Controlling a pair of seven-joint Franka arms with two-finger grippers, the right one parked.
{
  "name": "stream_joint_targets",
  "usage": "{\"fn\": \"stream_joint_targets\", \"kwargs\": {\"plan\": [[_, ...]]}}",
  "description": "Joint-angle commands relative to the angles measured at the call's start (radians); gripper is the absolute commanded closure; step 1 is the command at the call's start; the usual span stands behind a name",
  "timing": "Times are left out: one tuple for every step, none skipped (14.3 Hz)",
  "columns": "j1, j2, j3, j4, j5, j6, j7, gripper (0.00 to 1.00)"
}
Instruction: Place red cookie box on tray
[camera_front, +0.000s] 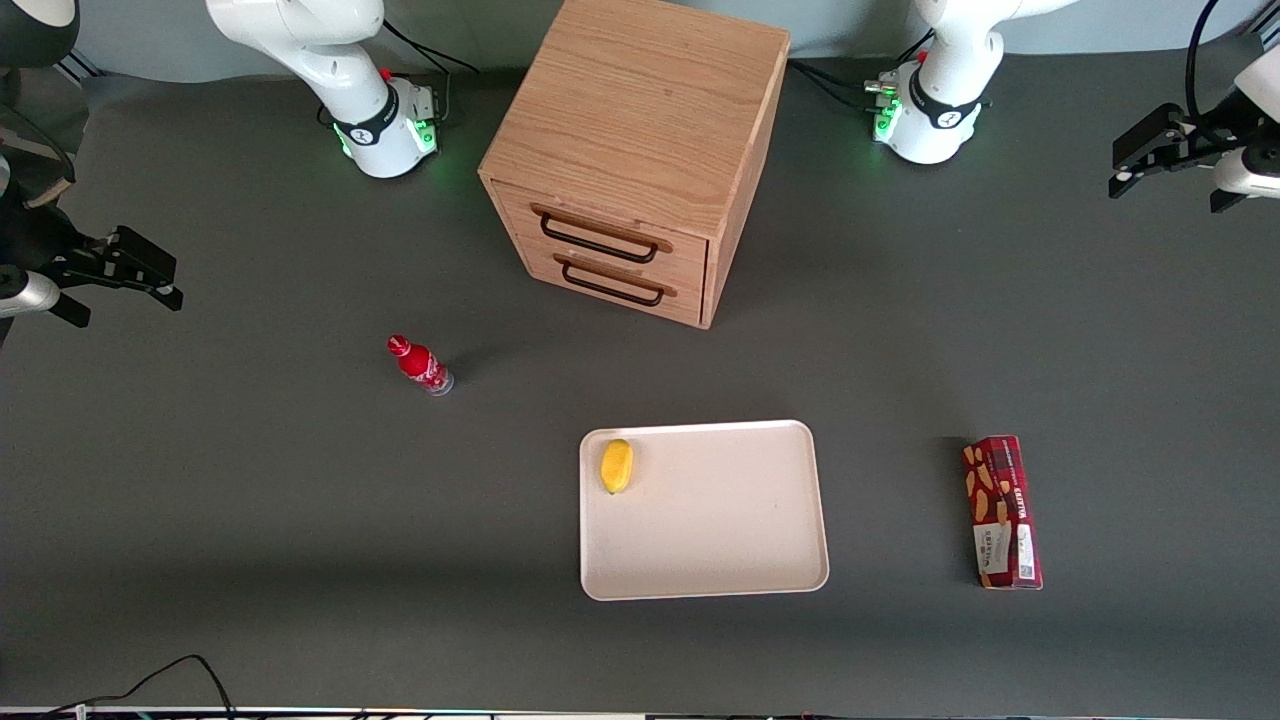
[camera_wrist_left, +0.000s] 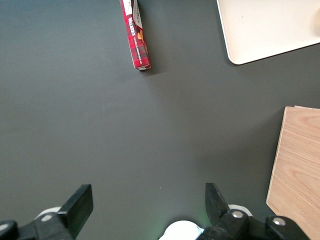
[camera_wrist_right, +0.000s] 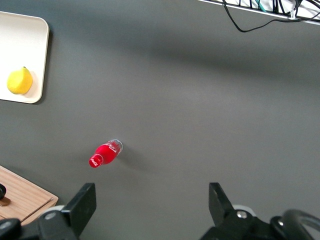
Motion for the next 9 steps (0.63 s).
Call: {"fn": "stream_joint_targets", "kwargs": {"plan": [[0.001, -0.013, 0.008, 0.001, 0.007, -0.002, 0.033, 0.00], [0.001, -0.007, 0.010, 0.019, 0.014, -0.007, 0.033, 0.00], [0.004, 0.002, 0.010, 0.022, 0.020, -0.013, 0.033, 0.00], [0.009, 0.003, 0.011, 0.022, 0.020, -0.015, 0.033, 0.00], [0.009, 0.003, 0.013, 0.024, 0.020, -0.015, 0.030, 0.00], [0.009, 0.004, 0.013, 0.028, 0.020, -0.015, 0.015, 0.00], [0.011, 0.007, 0.015, 0.036, 0.018, -0.015, 0.019, 0.00], [0.012, 0.012, 0.015, 0.044, 0.014, -0.015, 0.024, 0.00], [0.012, 0.013, 0.015, 0.045, 0.014, -0.015, 0.021, 0.00]]}}
